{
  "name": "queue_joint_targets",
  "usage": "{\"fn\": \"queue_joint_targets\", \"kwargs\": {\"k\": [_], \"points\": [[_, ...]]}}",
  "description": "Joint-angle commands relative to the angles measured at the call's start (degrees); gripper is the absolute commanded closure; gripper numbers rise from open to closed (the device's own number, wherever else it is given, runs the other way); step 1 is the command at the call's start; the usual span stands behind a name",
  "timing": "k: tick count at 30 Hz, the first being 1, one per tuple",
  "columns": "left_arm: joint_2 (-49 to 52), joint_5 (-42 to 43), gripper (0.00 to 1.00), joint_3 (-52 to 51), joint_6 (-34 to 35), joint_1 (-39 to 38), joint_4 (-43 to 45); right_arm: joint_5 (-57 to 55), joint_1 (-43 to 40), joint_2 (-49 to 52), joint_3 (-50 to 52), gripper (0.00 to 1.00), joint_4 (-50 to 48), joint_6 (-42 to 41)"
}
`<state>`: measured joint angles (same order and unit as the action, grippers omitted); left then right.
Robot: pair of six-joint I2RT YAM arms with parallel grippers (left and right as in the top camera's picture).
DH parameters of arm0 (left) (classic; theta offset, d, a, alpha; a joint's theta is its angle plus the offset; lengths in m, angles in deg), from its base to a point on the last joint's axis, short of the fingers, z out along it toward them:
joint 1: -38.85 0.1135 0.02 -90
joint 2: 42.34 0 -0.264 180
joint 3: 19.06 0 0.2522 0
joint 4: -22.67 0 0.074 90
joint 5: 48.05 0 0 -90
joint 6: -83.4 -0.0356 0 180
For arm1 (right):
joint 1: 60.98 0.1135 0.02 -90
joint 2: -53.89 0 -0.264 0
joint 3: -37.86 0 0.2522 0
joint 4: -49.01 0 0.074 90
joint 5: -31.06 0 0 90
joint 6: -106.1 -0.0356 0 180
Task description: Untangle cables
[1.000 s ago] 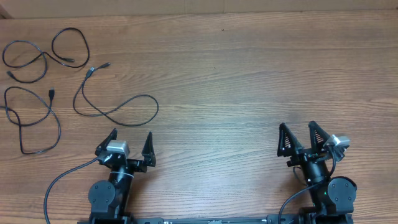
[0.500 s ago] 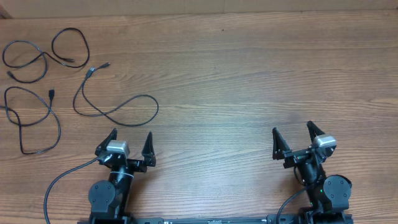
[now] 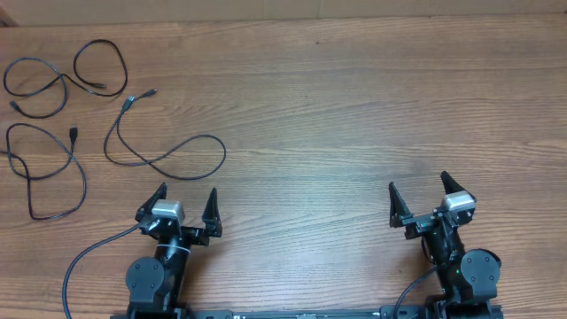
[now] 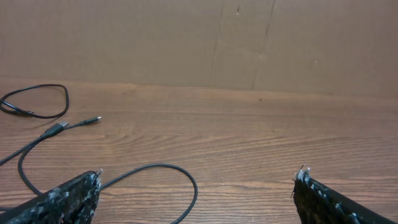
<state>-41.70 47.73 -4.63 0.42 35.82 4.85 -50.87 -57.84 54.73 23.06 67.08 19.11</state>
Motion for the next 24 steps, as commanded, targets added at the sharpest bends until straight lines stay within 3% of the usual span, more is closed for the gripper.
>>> {"fn": "queue_joint_targets", "kwargs": {"k": [1, 8, 24], "points": [[-0.4, -0.4, 0.01, -0.4, -1.0, -0.2, 0.0, -0.7, -1.7, -0.7, 0.6, 0.00, -0.2, 0.5], [-0.4, -0.4, 0.01, -0.4, -1.0, -0.2, 0.0, -0.7, -5.4, -0.7, 0.6, 0.00, -0.2, 0.5], [-0.4, -0.4, 0.01, -0.4, -1.0, -0.2, 0.0, -0.7, -4.7, -0.7, 0.6, 0.00, -0.2, 0.5]]}}
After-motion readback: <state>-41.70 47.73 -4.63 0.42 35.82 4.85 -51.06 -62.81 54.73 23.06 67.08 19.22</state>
